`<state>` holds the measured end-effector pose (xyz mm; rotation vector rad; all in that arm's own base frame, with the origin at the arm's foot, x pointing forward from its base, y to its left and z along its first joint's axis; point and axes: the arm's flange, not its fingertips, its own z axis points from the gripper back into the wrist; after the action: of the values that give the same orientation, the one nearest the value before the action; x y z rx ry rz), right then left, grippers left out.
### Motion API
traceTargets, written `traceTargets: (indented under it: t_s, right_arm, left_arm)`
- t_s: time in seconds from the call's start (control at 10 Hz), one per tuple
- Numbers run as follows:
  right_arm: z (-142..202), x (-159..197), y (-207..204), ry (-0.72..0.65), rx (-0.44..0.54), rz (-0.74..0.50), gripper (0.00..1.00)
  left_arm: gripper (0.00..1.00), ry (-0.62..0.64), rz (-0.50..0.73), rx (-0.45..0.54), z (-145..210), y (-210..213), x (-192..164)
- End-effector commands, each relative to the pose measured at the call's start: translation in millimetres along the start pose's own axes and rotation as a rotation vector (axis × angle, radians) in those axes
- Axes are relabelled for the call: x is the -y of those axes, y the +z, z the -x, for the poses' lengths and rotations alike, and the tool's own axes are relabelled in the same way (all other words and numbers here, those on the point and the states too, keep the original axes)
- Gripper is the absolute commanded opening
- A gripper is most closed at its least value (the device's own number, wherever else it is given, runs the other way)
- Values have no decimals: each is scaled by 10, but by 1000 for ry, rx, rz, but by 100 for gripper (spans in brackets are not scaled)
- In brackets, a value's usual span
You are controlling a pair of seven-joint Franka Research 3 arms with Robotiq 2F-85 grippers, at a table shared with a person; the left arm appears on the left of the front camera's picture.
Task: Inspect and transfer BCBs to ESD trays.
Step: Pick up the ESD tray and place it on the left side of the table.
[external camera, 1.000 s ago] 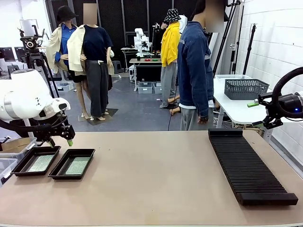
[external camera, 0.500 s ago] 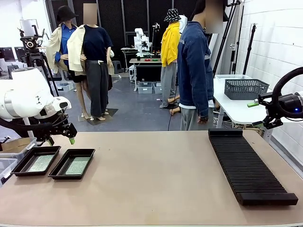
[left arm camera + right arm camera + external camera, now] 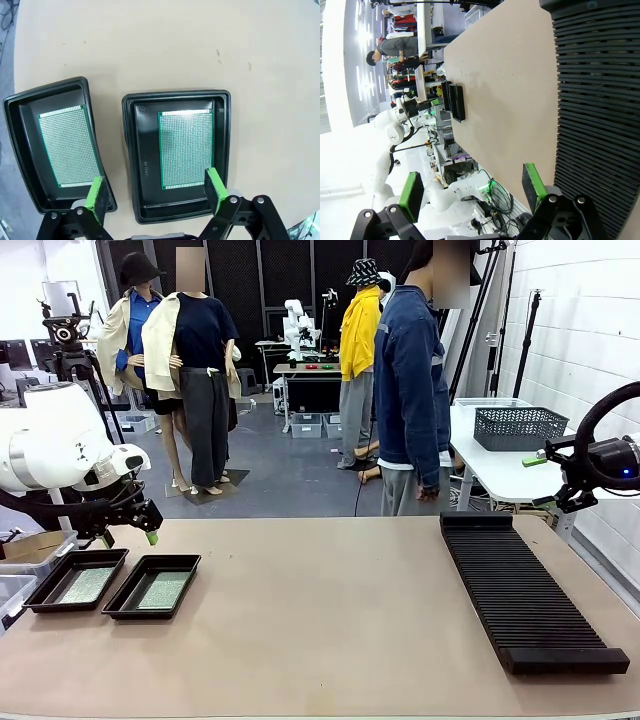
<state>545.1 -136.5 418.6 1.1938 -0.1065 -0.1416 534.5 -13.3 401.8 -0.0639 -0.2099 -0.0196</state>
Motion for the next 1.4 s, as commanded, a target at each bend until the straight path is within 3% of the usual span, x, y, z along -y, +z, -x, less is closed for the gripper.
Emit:
traceTargets:
  t_s: [0.0,1.0,1.3]
  right_arm:
    - [-21,-4,1,11,-8,-6,100]
    - [-21,-4,1,11,-8,-6,100]
    - [-21,-4,1,11,-8,-6,100]
  left_arm:
    - [100,-4,0,3,5,22,-14]
    - [100,0,0,0,0,0,0]
    - [100,51,121,-3,14,319,-138]
